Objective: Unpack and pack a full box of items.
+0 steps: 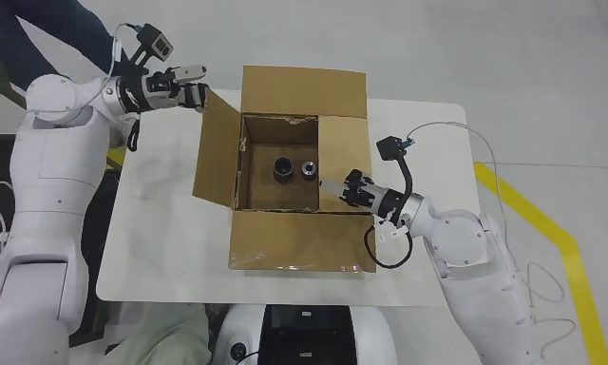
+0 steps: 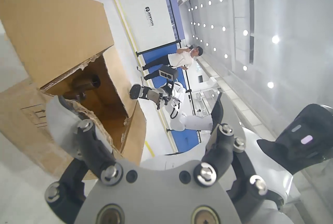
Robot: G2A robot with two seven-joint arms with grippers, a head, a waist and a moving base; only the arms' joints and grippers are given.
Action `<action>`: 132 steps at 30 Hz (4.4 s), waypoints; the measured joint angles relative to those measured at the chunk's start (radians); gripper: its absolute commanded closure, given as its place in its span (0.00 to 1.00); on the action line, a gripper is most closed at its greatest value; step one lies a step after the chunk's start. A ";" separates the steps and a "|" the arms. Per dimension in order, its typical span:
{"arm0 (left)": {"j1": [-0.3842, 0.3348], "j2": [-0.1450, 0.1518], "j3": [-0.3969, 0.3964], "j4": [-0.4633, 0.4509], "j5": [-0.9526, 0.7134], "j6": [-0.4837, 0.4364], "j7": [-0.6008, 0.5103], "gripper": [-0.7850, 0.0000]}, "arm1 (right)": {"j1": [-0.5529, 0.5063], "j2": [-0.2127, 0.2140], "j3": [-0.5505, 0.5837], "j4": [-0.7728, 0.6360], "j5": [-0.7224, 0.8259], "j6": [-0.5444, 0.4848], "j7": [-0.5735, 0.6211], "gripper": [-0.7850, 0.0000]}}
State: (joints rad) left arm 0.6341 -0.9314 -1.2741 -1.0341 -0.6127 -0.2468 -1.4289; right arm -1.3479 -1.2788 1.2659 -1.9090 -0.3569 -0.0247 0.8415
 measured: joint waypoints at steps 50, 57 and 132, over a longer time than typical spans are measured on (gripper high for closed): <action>-0.147 -0.104 0.338 0.043 0.320 -0.092 0.133 0.00 | 0.000 0.000 0.000 0.000 0.000 0.000 0.000 0.00; -0.147 -0.101 0.315 0.028 0.297 -0.084 0.148 0.00 | 0.000 0.000 0.000 0.000 0.000 0.000 0.000 0.00; -0.321 -0.111 0.236 0.369 0.270 -0.253 0.237 0.00 | -0.352 0.092 0.263 -0.016 0.579 0.063 0.253 0.00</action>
State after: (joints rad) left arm 0.3133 -1.0420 -1.0380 -0.6651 -0.3429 -0.4993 -1.1921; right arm -1.7003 -1.1872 1.5286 -1.9246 0.2222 0.0388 1.0940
